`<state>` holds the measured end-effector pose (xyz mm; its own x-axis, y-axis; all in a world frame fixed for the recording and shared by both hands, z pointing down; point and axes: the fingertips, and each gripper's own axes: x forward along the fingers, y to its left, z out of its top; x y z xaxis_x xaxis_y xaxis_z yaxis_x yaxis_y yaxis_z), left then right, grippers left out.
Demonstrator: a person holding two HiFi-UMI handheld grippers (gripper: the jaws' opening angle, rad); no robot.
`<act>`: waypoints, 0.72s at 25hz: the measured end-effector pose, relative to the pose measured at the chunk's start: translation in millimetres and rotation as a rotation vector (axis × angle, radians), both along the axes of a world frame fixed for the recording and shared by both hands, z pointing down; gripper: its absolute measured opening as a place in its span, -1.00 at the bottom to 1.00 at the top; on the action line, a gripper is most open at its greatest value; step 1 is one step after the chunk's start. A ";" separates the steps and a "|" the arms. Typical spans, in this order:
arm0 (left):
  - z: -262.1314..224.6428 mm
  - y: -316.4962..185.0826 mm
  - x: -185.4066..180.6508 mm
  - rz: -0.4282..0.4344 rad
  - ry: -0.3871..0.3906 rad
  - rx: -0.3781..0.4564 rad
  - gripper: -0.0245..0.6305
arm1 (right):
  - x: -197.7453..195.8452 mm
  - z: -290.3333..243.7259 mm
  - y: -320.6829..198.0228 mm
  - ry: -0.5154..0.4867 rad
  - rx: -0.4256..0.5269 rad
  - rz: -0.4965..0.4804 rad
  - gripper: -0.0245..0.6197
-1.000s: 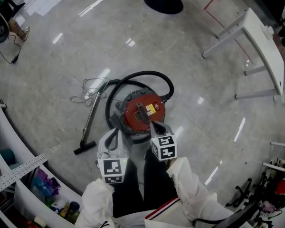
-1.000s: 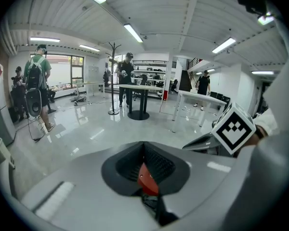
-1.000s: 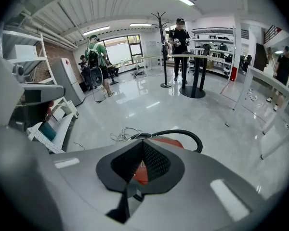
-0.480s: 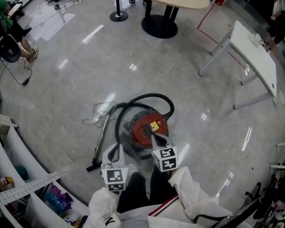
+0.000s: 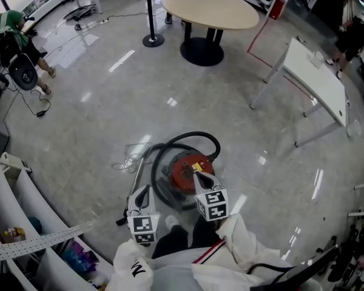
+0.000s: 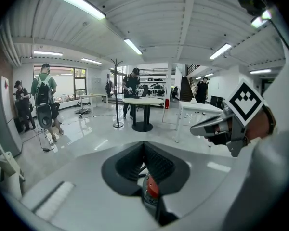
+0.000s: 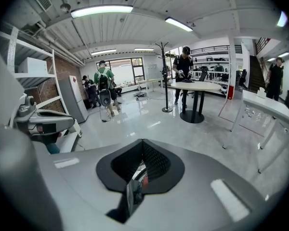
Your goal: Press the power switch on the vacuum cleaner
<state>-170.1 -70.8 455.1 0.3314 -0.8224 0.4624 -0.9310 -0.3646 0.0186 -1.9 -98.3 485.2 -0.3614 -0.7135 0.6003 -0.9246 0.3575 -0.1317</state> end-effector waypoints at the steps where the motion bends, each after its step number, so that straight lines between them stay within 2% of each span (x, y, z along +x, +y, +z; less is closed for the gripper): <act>1: -4.6 -0.1 2.1 0.002 0.003 0.007 -0.93 | 2.7 -6.4 -0.2 0.000 0.008 0.002 -0.92; 10: -49.4 -3.6 17.7 0.007 0.023 0.086 -0.93 | 13.7 -61.9 3.7 -0.023 0.087 -0.010 -0.92; 18: -74.9 2.2 23.4 0.017 0.021 0.120 -0.93 | 20.1 -98.8 15.7 -0.056 0.138 -0.018 -0.92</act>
